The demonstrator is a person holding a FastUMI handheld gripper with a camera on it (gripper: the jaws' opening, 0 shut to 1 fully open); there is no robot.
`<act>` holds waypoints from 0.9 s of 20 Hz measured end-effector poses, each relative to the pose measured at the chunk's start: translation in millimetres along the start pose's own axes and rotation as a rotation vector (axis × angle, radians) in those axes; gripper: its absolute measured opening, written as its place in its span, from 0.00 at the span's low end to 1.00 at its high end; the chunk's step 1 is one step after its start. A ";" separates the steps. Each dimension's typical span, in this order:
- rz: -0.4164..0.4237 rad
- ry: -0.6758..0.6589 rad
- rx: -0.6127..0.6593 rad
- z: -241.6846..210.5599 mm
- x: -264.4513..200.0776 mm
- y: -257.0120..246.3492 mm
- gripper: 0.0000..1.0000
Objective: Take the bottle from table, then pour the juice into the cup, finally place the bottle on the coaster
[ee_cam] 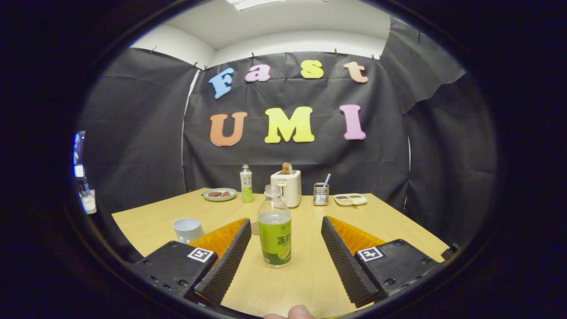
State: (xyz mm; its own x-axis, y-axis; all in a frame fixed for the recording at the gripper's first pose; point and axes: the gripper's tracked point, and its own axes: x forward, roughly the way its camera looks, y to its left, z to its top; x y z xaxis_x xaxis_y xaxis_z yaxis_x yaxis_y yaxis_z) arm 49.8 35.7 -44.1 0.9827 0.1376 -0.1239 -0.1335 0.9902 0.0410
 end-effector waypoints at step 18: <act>-0.044 0.133 0.009 -54.9 93.8 16.3 1.00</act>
State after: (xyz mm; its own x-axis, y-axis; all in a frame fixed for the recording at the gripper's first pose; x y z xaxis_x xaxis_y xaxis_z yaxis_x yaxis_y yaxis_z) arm 132.7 66.1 -109.4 0.9619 0.0968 -0.2556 -0.0892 0.9952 0.0411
